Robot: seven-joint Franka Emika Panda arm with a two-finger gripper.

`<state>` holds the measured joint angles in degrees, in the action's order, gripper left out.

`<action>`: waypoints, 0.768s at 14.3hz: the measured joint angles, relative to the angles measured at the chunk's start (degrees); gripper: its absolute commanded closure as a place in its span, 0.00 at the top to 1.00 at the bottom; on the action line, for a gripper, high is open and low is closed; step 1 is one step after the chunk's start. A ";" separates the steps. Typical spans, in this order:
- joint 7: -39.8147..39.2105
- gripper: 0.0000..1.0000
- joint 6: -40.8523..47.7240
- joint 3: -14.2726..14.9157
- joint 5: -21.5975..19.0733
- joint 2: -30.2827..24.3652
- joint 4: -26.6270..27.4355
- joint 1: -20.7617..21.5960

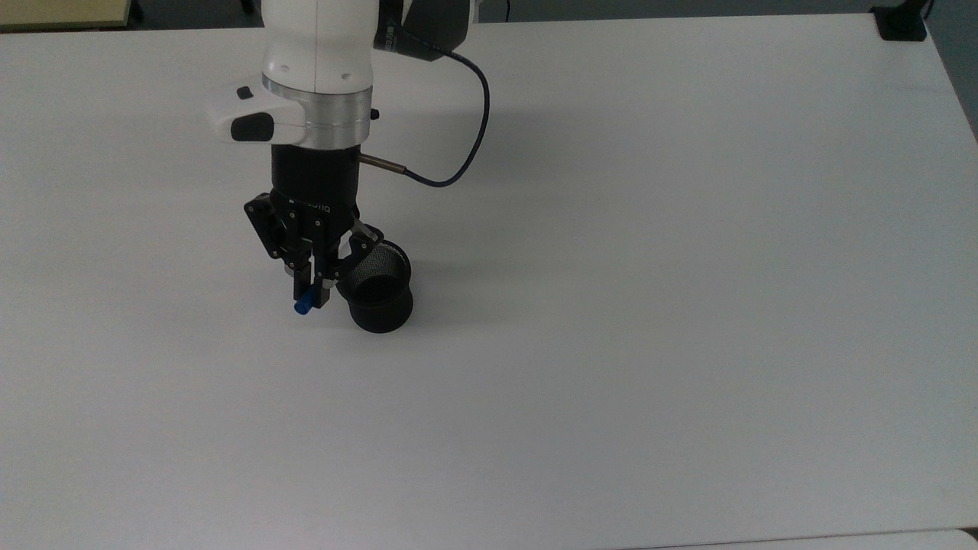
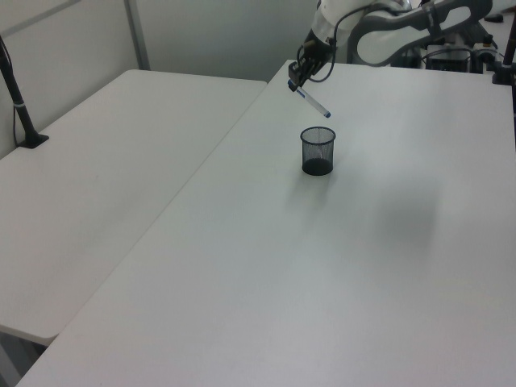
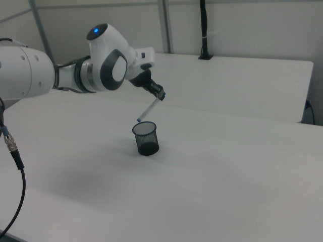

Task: Insert the marker
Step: 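Lower the marker into the cup and open the gripper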

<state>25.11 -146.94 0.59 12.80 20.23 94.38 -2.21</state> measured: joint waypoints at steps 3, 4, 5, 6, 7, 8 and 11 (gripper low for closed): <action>-0.14 0.21 -1.63 -0.09 1.80 0.86 2.14 0.16; -0.14 0.23 -1.83 -0.15 2.07 1.25 2.37 0.23; -0.14 0.25 -1.87 -0.25 2.13 1.64 2.42 0.29; -0.14 0.26 -1.89 -0.34 2.16 2.03 2.44 0.34; -0.14 0.29 -2.02 -0.42 2.22 2.38 2.44 0.38; -0.15 0.36 -2.22 -0.44 2.26 2.63 2.44 0.43; -0.16 1.00 -2.31 -0.45 2.28 2.94 2.43 0.56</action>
<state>24.95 -149.26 0.14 15.08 23.17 96.81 -1.64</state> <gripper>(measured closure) 0.612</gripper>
